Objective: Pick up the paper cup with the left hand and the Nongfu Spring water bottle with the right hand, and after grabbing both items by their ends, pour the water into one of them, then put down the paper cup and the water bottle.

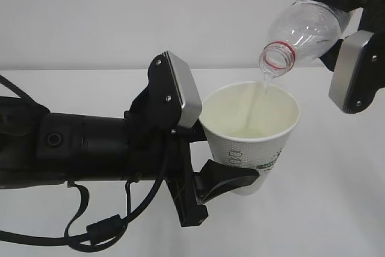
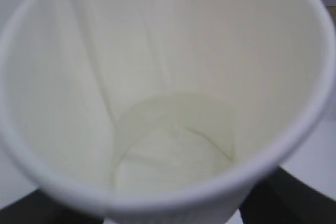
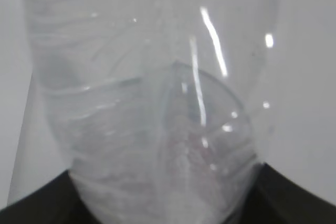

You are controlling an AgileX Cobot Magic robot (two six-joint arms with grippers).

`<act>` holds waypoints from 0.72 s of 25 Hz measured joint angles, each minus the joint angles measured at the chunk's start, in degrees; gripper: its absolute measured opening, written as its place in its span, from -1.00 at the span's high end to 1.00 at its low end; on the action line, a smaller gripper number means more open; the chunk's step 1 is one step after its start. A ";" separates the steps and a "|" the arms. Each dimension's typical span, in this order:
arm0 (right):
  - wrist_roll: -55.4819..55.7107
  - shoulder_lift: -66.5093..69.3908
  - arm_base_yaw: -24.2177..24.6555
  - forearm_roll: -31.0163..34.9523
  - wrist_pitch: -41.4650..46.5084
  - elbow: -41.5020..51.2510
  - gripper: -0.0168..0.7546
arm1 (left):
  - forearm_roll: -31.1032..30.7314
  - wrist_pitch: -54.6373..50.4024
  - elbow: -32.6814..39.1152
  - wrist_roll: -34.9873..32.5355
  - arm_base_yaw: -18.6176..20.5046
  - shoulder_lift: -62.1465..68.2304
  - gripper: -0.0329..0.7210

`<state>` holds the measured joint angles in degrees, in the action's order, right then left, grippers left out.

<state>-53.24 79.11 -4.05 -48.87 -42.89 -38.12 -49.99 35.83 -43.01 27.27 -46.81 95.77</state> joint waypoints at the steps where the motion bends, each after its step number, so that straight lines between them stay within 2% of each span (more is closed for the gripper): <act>1: 0.00 0.00 0.00 0.00 0.00 0.00 -0.18 | 0.00 0.00 0.00 0.00 0.00 0.00 -0.40; 18: -0.45 0.00 0.00 0.13 0.00 -0.04 -0.18 | 0.00 -0.22 0.00 0.00 0.00 0.00 -0.40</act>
<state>-53.69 79.11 -4.05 -48.74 -42.89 -38.16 -49.99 35.61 -43.01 27.27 -46.81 95.77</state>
